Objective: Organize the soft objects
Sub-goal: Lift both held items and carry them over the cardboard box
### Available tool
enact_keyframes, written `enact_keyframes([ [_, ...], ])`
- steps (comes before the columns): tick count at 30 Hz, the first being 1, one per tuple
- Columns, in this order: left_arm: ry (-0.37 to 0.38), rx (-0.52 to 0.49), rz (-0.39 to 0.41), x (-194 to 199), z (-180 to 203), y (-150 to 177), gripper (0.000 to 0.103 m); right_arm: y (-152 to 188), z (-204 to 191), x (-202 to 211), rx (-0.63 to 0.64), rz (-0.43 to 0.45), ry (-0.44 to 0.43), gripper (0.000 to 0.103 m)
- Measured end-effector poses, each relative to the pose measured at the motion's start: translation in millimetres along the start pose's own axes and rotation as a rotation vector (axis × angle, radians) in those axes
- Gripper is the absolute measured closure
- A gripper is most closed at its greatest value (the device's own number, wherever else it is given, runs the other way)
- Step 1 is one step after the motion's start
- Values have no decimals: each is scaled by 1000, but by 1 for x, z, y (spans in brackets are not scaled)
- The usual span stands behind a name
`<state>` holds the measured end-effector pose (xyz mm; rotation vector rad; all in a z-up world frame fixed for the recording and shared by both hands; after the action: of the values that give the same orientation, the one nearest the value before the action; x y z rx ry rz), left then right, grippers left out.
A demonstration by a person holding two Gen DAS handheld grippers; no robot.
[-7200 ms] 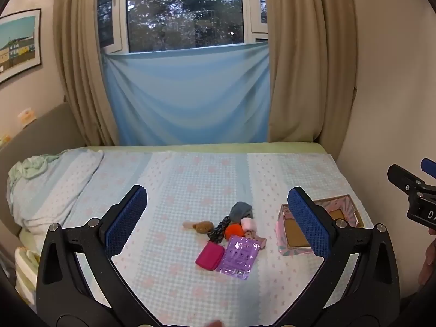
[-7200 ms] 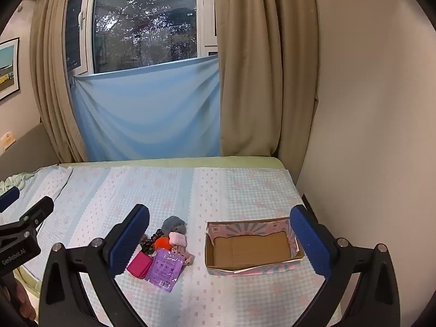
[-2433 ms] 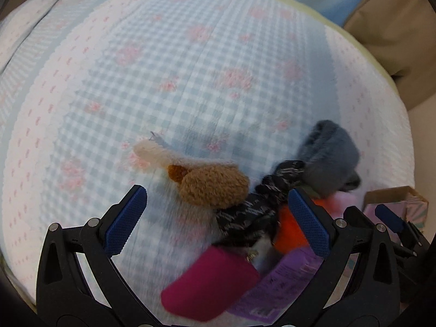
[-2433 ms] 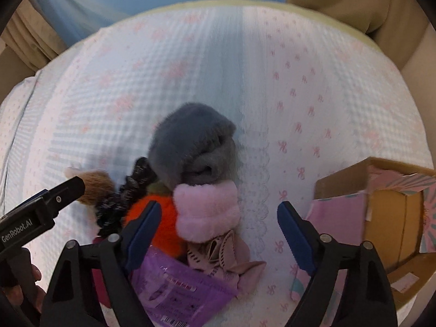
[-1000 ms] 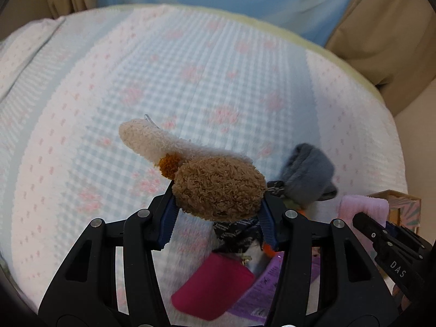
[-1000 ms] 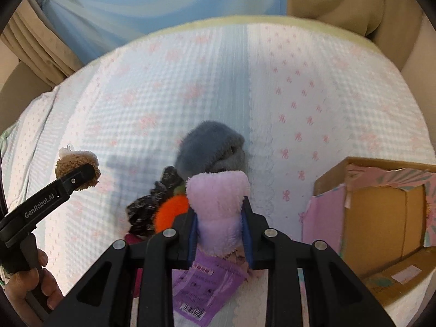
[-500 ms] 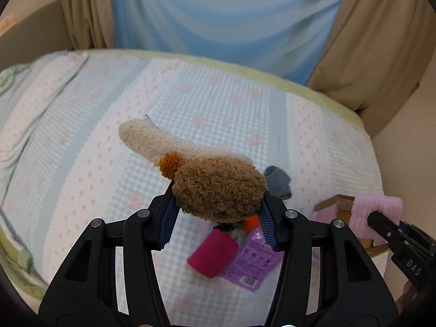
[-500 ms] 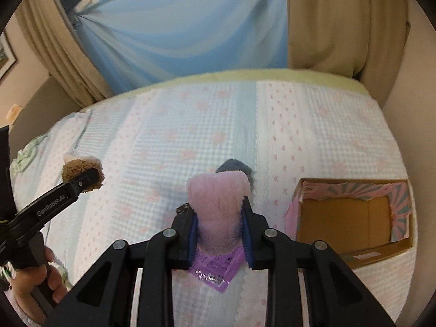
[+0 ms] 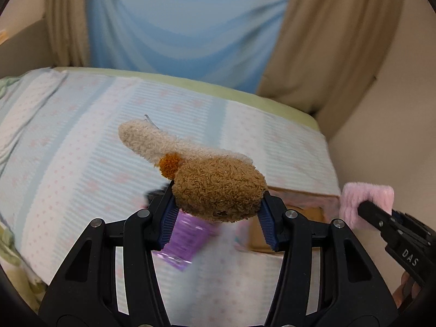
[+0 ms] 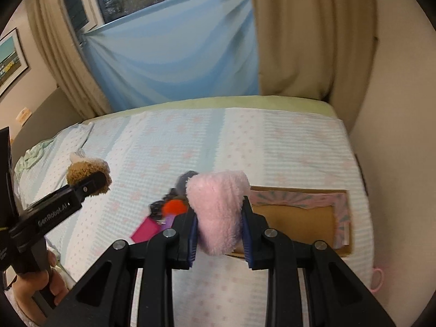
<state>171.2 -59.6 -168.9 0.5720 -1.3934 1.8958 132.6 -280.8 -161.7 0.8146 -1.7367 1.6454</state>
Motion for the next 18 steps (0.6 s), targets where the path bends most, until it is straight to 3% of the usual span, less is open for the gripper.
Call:
enact_keyframes([
  [10, 120, -122, -117, -50, 127, 32, 54, 12, 100, -5, -98, -52, 110, 78],
  [18, 130, -208, -226, -118, 168, 56, 54, 25, 155, -51, -163, -152, 163, 78],
])
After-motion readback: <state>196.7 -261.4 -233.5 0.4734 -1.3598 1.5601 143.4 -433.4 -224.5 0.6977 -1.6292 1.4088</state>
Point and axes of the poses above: each gripper's, at about its wrist camera, not at the fingertips, and x roughly against the way its jaws point, z to its right, y to its underside, the point moved 3 cm from there along -x, roughly the way its jaws point, and after that the axes turned 8 degrees about y, right-handed, at the moved point
